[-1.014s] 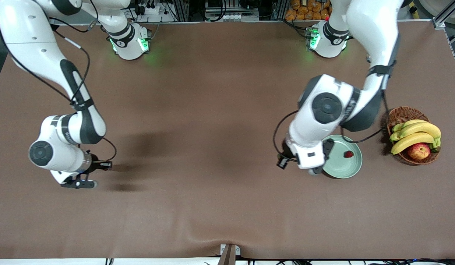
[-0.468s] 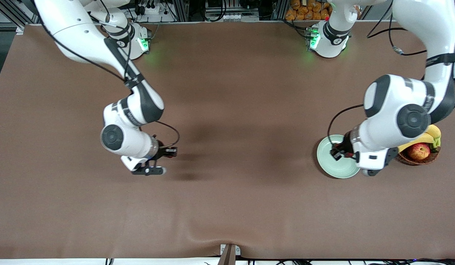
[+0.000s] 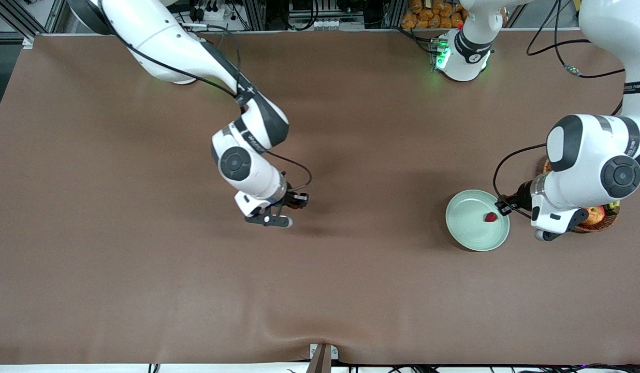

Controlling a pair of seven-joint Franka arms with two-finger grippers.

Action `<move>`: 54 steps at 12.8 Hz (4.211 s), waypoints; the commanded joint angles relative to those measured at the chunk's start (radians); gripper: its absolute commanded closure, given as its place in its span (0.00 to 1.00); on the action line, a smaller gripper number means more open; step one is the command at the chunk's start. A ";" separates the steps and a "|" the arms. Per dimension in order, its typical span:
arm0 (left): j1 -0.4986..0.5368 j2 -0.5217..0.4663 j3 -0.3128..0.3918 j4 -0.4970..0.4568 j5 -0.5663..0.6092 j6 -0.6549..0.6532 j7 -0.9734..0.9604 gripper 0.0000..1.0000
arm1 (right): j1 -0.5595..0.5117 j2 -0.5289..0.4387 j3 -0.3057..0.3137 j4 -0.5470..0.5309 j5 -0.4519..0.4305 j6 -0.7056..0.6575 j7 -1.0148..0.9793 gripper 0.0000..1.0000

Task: Collect all strawberries into plate
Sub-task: 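Drop the strawberry onto the plate with the left gripper while the right carries another, then return the right gripper to rest while the left gripper reaches the third strawberry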

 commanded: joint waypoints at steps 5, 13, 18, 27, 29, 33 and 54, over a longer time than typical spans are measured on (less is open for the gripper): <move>0.018 0.087 -0.011 -0.216 0.006 0.461 0.055 1.00 | 0.170 0.203 -0.062 0.184 0.002 0.142 0.186 1.00; 0.038 0.100 -0.011 -0.201 0.006 0.539 0.119 0.00 | 0.169 0.123 -0.148 0.169 -0.011 0.093 0.170 0.00; 0.031 0.023 -0.029 0.067 0.004 0.077 0.122 0.00 | 0.026 -0.005 -0.150 0.164 -0.009 -0.175 -0.086 0.00; -0.110 -0.033 -0.107 0.302 0.001 -0.271 -0.064 0.00 | -0.206 -0.338 -0.150 -0.024 -0.009 -0.370 -0.401 0.00; -0.232 0.032 -0.108 0.366 0.001 -0.229 -0.289 0.00 | -0.250 -0.401 -0.151 -0.032 -0.012 -0.444 -0.462 0.00; -0.411 0.147 -0.098 0.394 0.039 -0.071 -0.788 0.00 | -0.272 -0.547 -0.281 -0.133 -0.031 -0.495 -0.644 0.00; -0.837 0.500 0.069 0.422 0.207 0.260 -2.042 0.00 | -0.419 -0.759 -0.359 -0.057 -0.106 -0.880 -0.772 0.00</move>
